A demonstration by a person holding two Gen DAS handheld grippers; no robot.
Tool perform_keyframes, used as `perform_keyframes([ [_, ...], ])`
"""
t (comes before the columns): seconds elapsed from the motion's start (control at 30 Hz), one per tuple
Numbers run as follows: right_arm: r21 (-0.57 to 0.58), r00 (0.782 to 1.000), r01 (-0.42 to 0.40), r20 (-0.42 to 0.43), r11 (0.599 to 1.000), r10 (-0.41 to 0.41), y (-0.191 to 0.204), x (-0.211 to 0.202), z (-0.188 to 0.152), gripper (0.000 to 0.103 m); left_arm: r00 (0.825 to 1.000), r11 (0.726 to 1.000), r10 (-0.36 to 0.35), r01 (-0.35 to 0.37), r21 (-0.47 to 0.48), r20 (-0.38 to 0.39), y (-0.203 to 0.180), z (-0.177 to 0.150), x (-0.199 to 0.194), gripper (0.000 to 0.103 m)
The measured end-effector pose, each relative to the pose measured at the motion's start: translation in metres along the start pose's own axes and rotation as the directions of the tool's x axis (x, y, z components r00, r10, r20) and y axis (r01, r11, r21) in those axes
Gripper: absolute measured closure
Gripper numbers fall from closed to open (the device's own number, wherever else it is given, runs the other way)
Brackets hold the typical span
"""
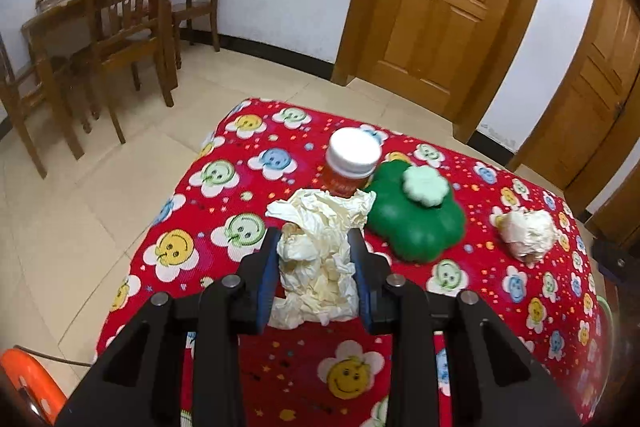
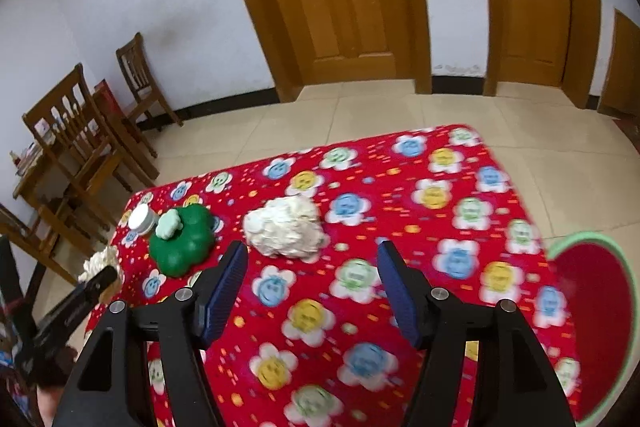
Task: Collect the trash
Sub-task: 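Grasp the second white tissue ball with the right tool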
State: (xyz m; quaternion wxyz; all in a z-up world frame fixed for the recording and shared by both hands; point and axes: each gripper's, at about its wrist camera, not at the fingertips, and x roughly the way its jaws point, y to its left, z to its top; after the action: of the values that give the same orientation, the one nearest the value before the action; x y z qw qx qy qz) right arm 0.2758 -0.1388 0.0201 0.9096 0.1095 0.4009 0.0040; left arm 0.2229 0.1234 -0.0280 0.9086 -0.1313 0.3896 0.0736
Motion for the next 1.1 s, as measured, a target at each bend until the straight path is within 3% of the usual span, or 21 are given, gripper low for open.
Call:
perform_keyframes([
  [0.13, -0.028, 1.0, -0.003, 0.003, 1.0, 0.003, 0.014, 0.03, 0.001, 0.028, 1.0, 1.0, -0.006, 0.005, -0.02, -0.022, 0.005, -0.004, 0.007, 0.07],
  [0.43, -0.088, 0.999, 0.048, -0.012, 0.995, -0.049, 0.028, 0.083, 0.006, 0.027, 0.999, 0.999, -0.032, 0.032, -0.029, -0.023, 0.005, -0.007, 0.008, 0.07],
  [0.63, -0.072, 0.999, 0.012, -0.045, 0.997, -0.016, 0.029, 0.104, 0.007, 0.027, 0.999, 0.999, -0.037, 0.036, -0.032, -0.04, 0.006, -0.008, 0.012, 0.07],
  [0.67, -0.074, 0.999, 0.009, -0.051, 0.997, -0.012, 0.03, 0.106, 0.007, 0.029, 0.999, 0.999, -0.038, 0.037, -0.033, -0.039, 0.006, -0.008, 0.012, 0.07],
  [0.7, -0.072, 0.999, 0.0, -0.053, 0.997, -0.004, 0.03, 0.107, 0.006, 0.039, 0.999, 0.999, -0.039, 0.038, -0.035, -0.034, 0.006, -0.008, 0.012, 0.07],
  [0.8, -0.062, 0.998, -0.041, -0.059, 0.997, 0.038, 0.03, 0.108, 0.005, 0.053, 0.999, 0.999, -0.04, 0.039, -0.036, -0.029, 0.005, -0.007, 0.011, 0.07],
  [1.1, -0.069, 0.997, -0.074, -0.039, 0.995, 0.071, 0.026, 0.075, -0.005, 0.058, 0.998, 0.998, -0.067, 0.067, -0.014, -0.018, -0.002, -0.006, 0.006, 0.07],
])
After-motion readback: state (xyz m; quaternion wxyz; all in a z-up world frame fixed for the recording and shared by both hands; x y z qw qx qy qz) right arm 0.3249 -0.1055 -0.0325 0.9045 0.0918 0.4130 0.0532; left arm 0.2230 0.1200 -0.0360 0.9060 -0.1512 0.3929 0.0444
